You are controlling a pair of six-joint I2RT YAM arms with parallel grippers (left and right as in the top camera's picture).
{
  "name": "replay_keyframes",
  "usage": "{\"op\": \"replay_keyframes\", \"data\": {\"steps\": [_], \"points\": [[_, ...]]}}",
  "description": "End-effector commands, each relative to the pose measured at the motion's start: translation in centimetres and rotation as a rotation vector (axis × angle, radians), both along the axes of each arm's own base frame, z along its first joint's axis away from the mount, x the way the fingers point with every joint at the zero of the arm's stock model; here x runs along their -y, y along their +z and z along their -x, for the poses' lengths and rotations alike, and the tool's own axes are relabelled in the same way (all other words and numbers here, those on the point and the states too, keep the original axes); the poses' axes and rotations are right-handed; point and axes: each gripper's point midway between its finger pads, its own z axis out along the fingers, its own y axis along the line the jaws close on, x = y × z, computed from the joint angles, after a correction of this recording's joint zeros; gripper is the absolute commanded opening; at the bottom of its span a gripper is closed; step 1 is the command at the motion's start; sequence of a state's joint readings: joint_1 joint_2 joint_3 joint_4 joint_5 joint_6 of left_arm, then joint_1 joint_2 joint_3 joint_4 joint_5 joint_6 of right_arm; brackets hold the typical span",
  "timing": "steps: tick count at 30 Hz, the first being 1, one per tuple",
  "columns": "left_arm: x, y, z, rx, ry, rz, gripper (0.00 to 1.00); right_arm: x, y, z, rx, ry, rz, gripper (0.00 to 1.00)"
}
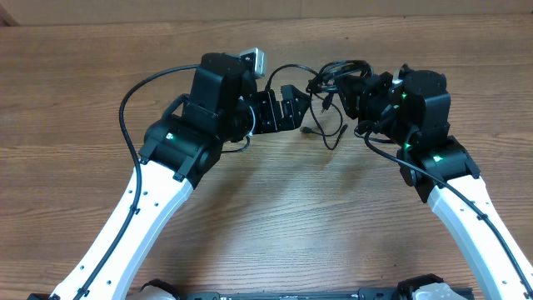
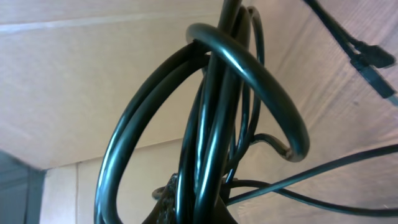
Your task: Untangle cables
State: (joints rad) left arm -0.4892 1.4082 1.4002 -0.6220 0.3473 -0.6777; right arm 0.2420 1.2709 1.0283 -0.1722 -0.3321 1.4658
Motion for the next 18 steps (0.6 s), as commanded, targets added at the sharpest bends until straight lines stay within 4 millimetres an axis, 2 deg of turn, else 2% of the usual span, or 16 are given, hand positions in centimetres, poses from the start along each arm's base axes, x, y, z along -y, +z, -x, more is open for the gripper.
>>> {"op": "replay_keyframes", "data": {"steps": [1,3,4,6,11,12,15,18], "points": [[0.9,1.2,1.0,-0.026,0.005,0.058,1.0,0.1,2.0,-0.3,0.071,-0.007,-0.009,0.04],[1.6,1.7,1.3,0.045,-0.082,0.039,0.99,-0.2,2.6,-0.3,0.119,0.025,0.016,0.04],[2.4,2.4,1.8,0.191,-0.228,-0.016,0.98,-0.3,2.8,-0.3,0.147,0.037,0.041,0.04],[3.2,2.8,2.8,0.372,-0.419,-0.096,0.98,-0.3,2.8,-0.3,0.146,0.042,0.039,0.04],[2.6,0.8,4.2,0.68,-0.74,-0.365,0.96,-0.7,2.8,0.0,0.15,0.075,0.036,0.04],[2.1,0.0,4.3,0.762,-0.822,-0.464,0.94,-1.1,3.0,0.3,0.165,0.104,0.044,0.04],[1.7,-0.4,3.9,0.845,-0.876,-0.561,0.93,-1.8,3.3,0.8,0.185,0.157,0.042,0.04],[1.8,-0.3,3.8,0.953,-0.944,-0.634,0.82,-2.2,3.3,1.2,0.184,0.192,0.029,0.04]]}}
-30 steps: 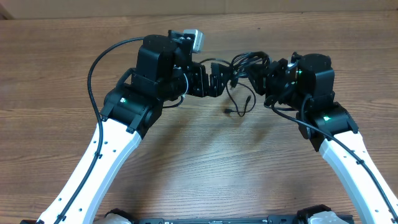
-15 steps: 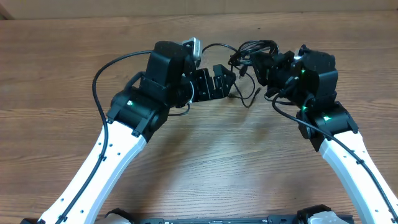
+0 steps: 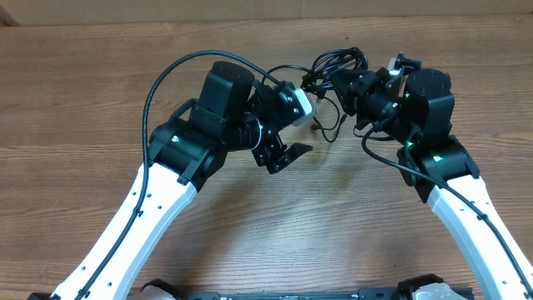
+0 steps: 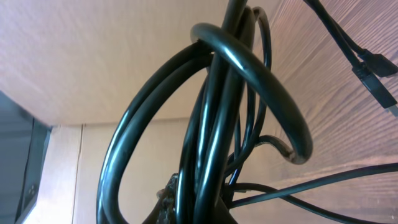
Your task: Untangle cables
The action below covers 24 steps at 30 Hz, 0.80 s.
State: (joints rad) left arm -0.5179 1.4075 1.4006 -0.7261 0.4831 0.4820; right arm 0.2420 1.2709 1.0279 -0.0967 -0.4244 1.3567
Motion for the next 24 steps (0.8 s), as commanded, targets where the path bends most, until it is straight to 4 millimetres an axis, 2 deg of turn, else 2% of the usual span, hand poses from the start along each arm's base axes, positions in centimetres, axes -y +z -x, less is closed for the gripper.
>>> {"op": "replay_keyframes", "data": {"steps": [1,3,8,16,24], "points": [[0.1,1.1,-0.1,0.302,-0.192,-0.125,0.75,-0.9,1.5,0.9,0.052,0.082,-0.008,0.04],[0.1,1.8,-1.4,0.378,-0.152,-0.152,0.66,-1.2,1.5,1.1,0.038,0.096,-0.025,0.04],[1.3,3.0,-1.6,0.465,-0.174,-0.146,0.77,-1.4,1.7,1.3,0.031,0.107,-0.045,0.04],[1.5,3.0,-1.7,0.484,-0.187,-0.148,0.79,-1.6,1.8,1.5,0.031,0.127,-0.05,0.04],[2.3,1.7,-1.7,0.449,-0.214,-0.148,0.78,-2.1,2.0,2.0,0.035,0.164,-0.061,0.04]]}}
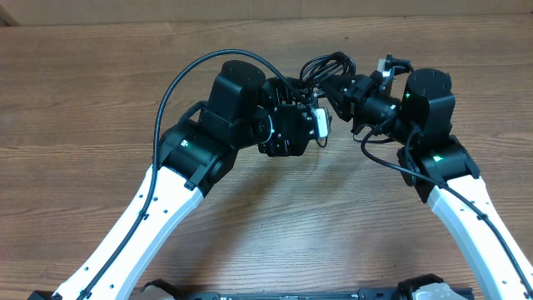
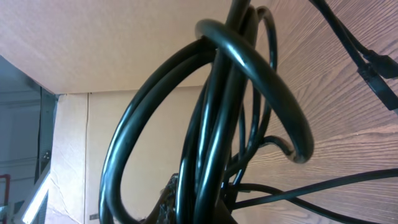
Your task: Untangle cables
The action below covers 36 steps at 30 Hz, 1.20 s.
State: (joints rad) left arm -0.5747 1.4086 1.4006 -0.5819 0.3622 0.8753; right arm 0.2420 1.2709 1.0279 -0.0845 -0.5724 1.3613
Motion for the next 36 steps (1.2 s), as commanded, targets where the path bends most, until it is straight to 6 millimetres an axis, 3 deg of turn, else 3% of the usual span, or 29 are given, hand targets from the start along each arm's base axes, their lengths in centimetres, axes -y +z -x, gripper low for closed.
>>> {"op": "replay_keyframes", "data": {"steps": [1,17,18,20,22,31,33,34,36], "points": [[1.0,-0.5,0.2,-0.003,-0.038,-0.007,0.77,-0.2,1.4,0.4,0.036,0.023,-0.018,0.04],[1.7,-1.6,0.7,-0.086,-0.051,0.01,0.64,-0.7,2.0,0.7,0.055,0.059,-0.032,0.04],[1.7,-1.6,0.7,-0.085,-0.051,0.01,0.61,-0.7,2.0,0.8,0.055,0.065,-0.033,0.04],[1.7,-1.6,0.7,-0.084,-0.052,0.011,0.27,-0.8,2.0,0.9,0.054,0.072,-0.034,0.04],[1.7,-1.6,0.7,-0.083,-0.051,0.012,0.06,-0.8,2.0,0.9,0.054,0.073,-0.035,0.04],[1.9,-1.1,0.4,-0.106,-0.022,0.049,0.04,-0.9,2.0,1.0,0.058,0.081,-0.032,0.04],[1.9,-0.7,0.4,-0.136,0.006,0.081,0.04,-0.8,1.8,1.0,0.073,0.083,-0.012,0.18],[1.9,-0.2,0.5,-0.156,0.026,0.104,0.04,-0.7,1.6,0.9,0.088,0.077,0.011,0.34],[1.6,0.9,0.6,-0.202,0.074,0.16,0.04,-0.5,1.4,0.7,0.123,0.076,0.052,0.35]]}}
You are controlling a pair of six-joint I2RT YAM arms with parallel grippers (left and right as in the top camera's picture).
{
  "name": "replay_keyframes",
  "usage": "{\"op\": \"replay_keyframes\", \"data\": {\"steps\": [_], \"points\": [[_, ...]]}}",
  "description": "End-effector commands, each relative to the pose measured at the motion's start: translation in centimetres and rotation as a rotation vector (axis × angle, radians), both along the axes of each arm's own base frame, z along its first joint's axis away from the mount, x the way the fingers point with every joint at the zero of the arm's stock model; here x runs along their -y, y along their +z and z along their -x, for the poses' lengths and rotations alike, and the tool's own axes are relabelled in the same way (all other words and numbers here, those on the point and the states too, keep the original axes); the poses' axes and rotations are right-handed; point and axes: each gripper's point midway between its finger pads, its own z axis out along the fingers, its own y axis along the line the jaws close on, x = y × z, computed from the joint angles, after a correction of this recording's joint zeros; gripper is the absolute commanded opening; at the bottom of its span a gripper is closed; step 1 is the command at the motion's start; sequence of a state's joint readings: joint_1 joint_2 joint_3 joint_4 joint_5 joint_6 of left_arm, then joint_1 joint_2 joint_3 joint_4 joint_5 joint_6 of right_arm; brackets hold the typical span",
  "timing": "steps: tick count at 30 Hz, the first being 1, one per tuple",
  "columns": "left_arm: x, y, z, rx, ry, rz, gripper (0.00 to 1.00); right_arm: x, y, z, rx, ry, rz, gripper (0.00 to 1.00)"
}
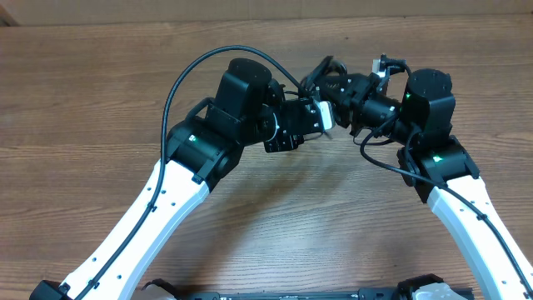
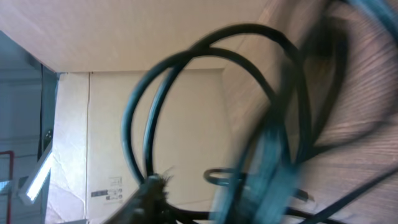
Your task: Untangle cables
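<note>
A tangle of black cables (image 1: 326, 70) hangs above the wooden table (image 1: 83, 100) at the back centre, between my two grippers. My right gripper (image 1: 345, 90) comes in from the right and is shut on the bundle. In the right wrist view the cable loops (image 2: 186, 59) rise from the right gripper (image 2: 154, 202), and the strands on the right are smeared by motion. My left gripper (image 1: 320, 107) is pressed in against the tangle from the left. Its fingers are hidden among the cables and under its white wrist camera.
Each arm's own black cable arcs over it, the left arm's (image 1: 179, 79) in a wide loop. A cardboard wall (image 2: 155, 31) stands behind the table's far edge.
My left gripper has shifted a little up and right, deeper into the tangle. In the right wrist view the tight wrapped loop has come loose and spread, with strands now blurred.
At first my left gripper stood open to the left of the tangle held by my right gripper, with loose ends on the table. It then turned and dropped lower, then was at the bundle. Now it is in the tangle and the loops have shifted.
</note>
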State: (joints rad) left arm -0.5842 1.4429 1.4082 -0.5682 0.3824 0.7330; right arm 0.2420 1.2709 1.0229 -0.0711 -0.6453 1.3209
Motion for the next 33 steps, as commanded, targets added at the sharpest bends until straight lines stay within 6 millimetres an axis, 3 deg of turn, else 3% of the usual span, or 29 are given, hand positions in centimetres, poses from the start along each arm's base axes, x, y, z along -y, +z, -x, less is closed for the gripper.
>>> {"op": "replay_keyframes", "data": {"steps": [1,3,5,6,10,15,21,33], "points": [[0.4,2.4,0.8,-0.106,0.058,0.128,0.04,0.4,0.9,-0.2,0.094,-0.01,0.06,0.35],[-0.1,3.8,1.0,-0.146,0.106,0.187,0.04,0.7,0.7,-0.5,0.089,-0.031,0.071,0.43],[-0.8,5.3,1.3,-0.169,0.145,0.24,0.04,1.1,0.6,-0.8,0.113,-0.046,0.098,0.68],[-1.3,6.2,1.5,-0.173,0.164,0.269,0.04,1.3,0.6,-0.9,0.128,-0.046,0.111,0.73],[-3.4,9.0,2.2,-0.148,0.211,0.339,0.04,2.2,0.2,-1.2,0.122,-0.064,0.127,0.75],[-6.2,10.8,2.0,-0.154,0.3,0.411,0.04,2.7,-0.4,-1.0,0.11,-0.049,0.145,0.99],[-9.1,11.4,0.5,-0.276,0.454,0.539,0.04,2.3,-0.1,-0.2,0.193,0.038,0.18,1.0],[-9.8,12.4,0.4,-0.592,0.551,0.782,0.04,-0.2,1.4,3.3,0.447,0.325,0.2,1.0]]}}
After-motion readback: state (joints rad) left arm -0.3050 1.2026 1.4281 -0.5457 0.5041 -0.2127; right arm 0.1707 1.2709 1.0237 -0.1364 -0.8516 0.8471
